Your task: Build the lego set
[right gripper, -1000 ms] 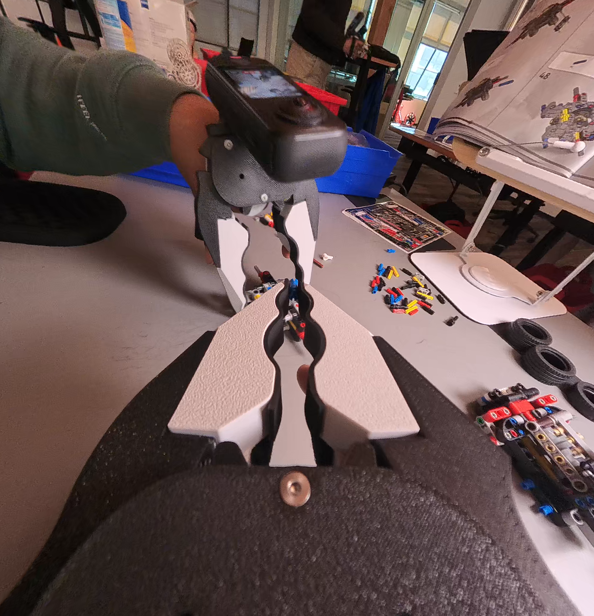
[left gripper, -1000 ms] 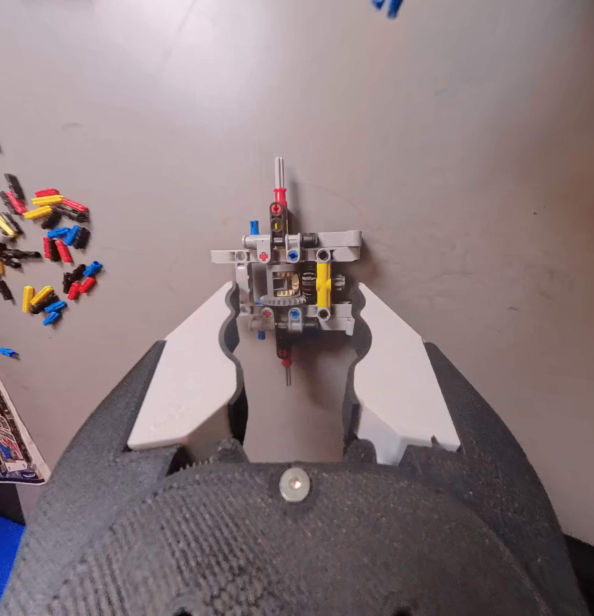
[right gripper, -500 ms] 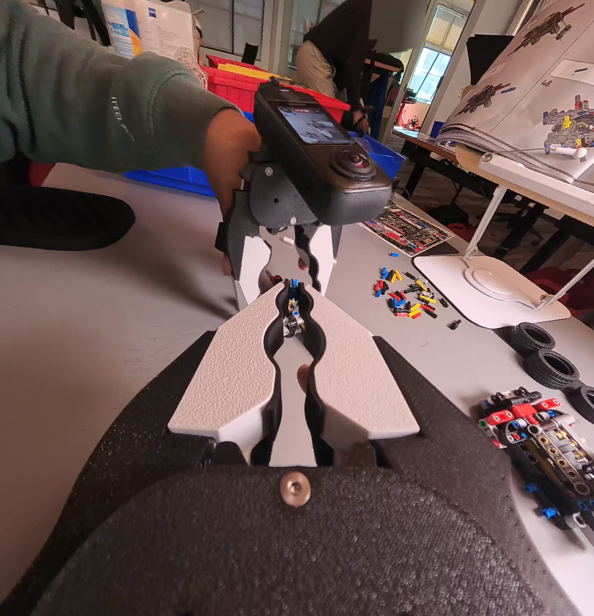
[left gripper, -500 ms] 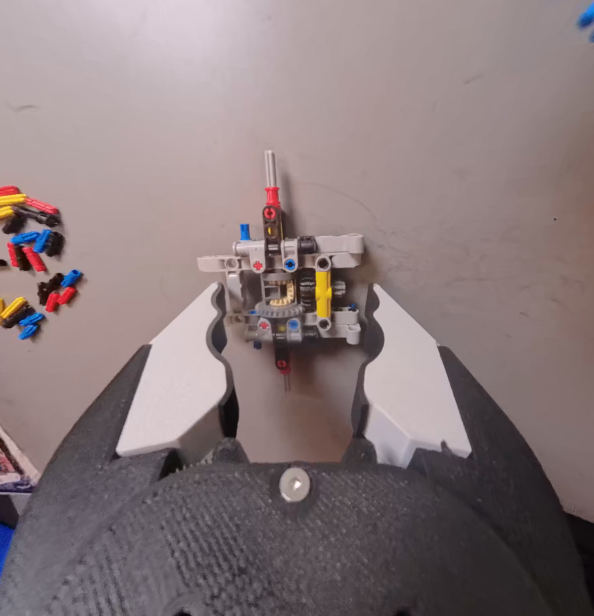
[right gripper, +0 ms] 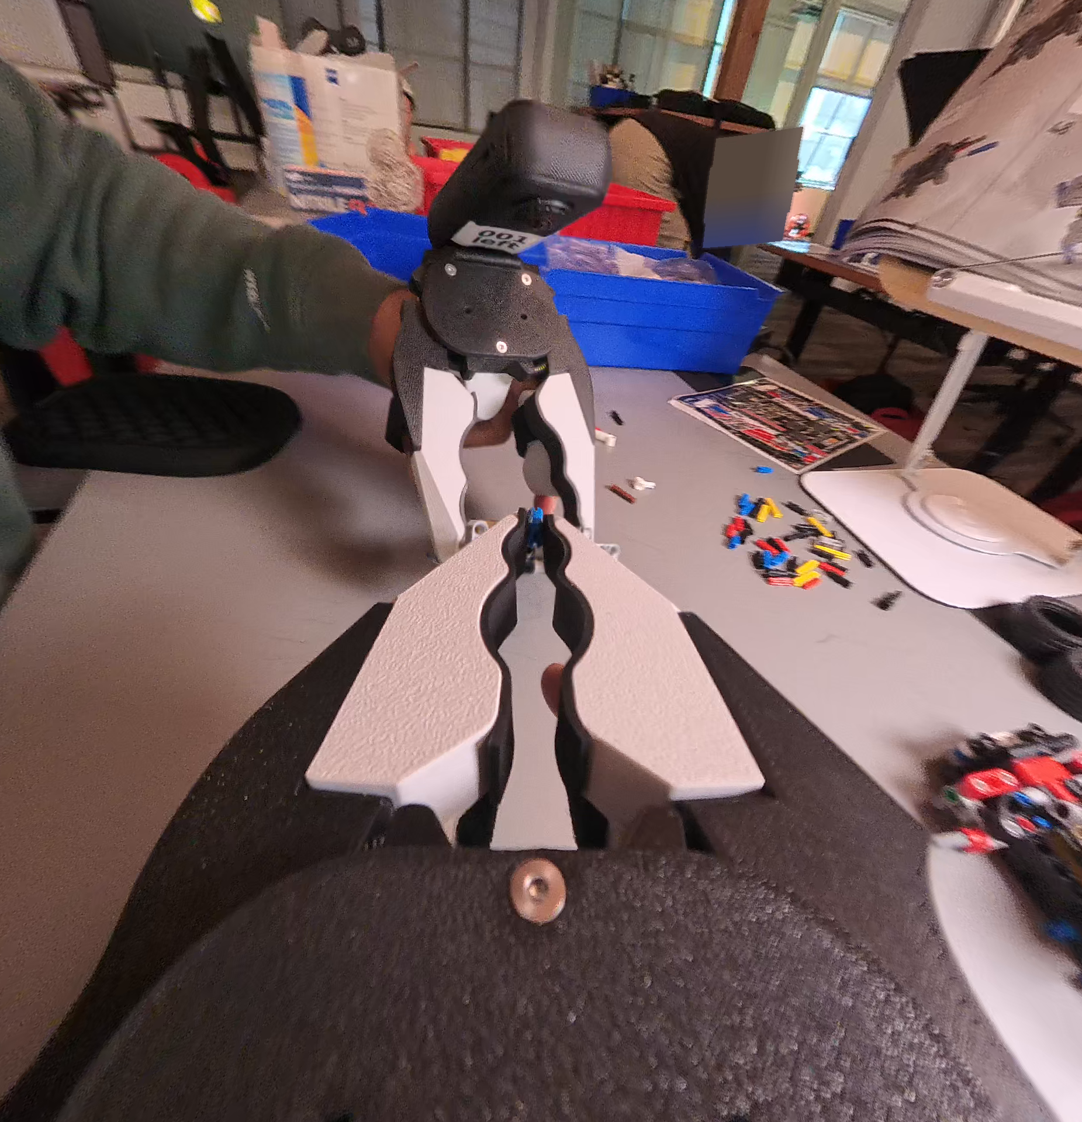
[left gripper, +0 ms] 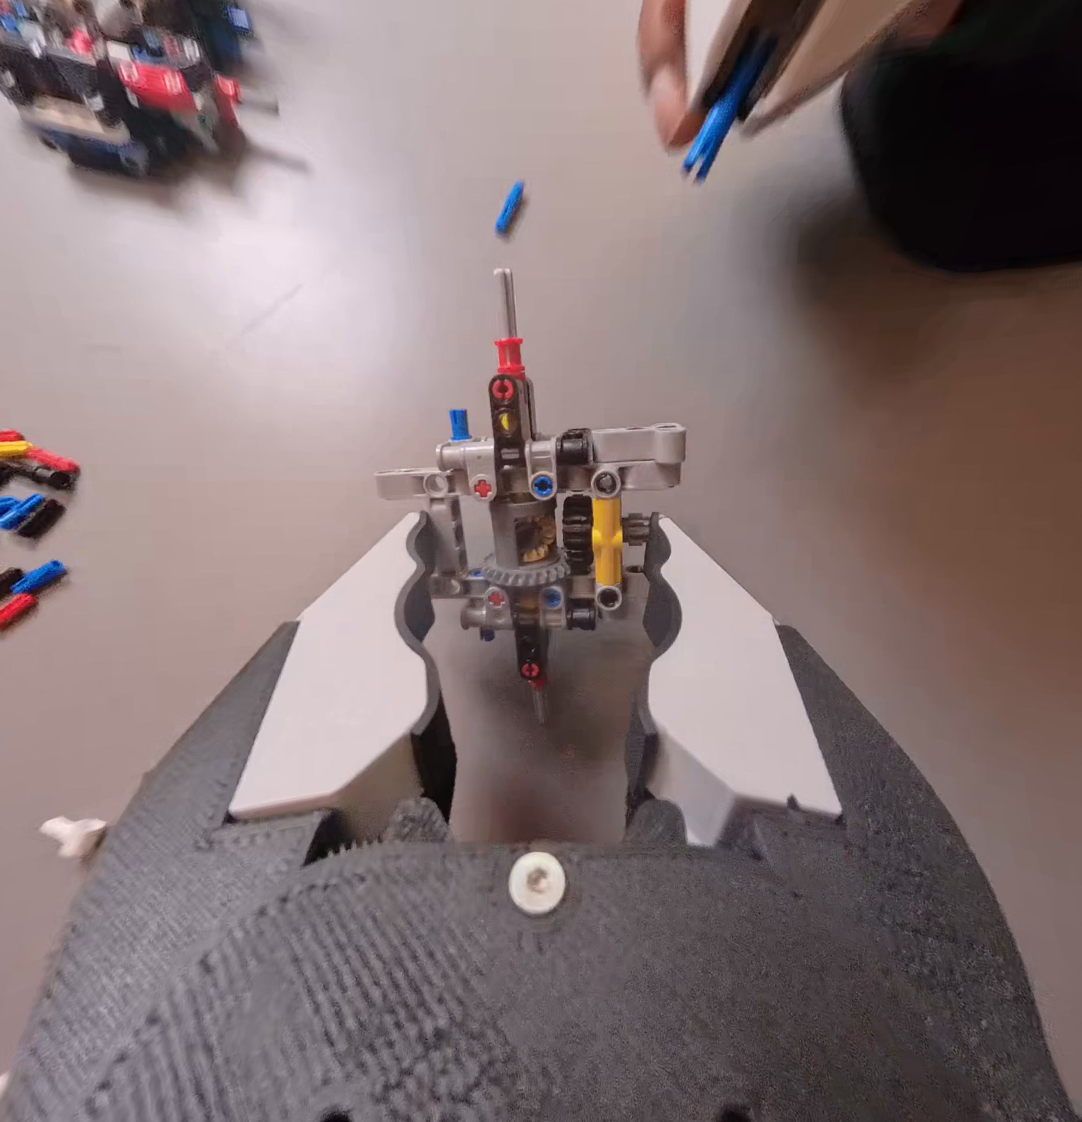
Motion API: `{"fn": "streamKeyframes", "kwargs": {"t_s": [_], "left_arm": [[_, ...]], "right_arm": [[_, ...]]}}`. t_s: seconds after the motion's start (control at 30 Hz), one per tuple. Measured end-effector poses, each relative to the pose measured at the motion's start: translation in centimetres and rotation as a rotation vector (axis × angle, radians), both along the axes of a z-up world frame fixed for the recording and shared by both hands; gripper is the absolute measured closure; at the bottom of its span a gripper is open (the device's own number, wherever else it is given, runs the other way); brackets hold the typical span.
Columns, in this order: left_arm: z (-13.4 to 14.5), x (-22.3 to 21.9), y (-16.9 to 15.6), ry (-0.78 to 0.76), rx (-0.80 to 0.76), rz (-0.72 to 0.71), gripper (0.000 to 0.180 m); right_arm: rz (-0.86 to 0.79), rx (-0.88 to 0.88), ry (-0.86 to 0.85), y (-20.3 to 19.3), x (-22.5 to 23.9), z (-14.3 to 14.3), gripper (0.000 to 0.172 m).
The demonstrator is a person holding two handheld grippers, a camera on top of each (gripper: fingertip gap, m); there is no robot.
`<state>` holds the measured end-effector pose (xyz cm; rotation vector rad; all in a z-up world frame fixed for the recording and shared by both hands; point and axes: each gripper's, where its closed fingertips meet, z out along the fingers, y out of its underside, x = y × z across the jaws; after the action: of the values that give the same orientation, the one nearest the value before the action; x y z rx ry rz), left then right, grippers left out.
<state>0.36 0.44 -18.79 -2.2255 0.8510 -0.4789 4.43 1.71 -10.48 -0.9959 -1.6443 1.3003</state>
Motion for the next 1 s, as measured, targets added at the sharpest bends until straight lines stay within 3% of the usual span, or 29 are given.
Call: {"fn": "streamKeyframes", "kwargs": {"t_s": [0.03, 0.2, 0.4, 1.0], "left_arm": [[0.7, 0.5, -0.3, -0.063, 0.053, 0.014, 0.111], [1.5, 1.7, -1.6, -0.117, 0.230, 0.039, 0.111], [1.2, 1.8, -2.2, -0.083, 0.289, 0.003, 0.111], [-0.6, 2.2, -3.1, -0.136, 0.181, -0.005, 0.112]], "right_arm": [[0.043, -0.032, -0.006, -0.7, 0.1, 0.0, 0.169], [0.204, -0.144, -0.091, -3.4, 0.6, -1.1, 0.169], [0.288, -0.159, -0.178, -5.4, 0.7, -2.6, 0.169], [0.306, -0.097, -0.334, -5.9, 1.0, -5.6, 0.169]]}}
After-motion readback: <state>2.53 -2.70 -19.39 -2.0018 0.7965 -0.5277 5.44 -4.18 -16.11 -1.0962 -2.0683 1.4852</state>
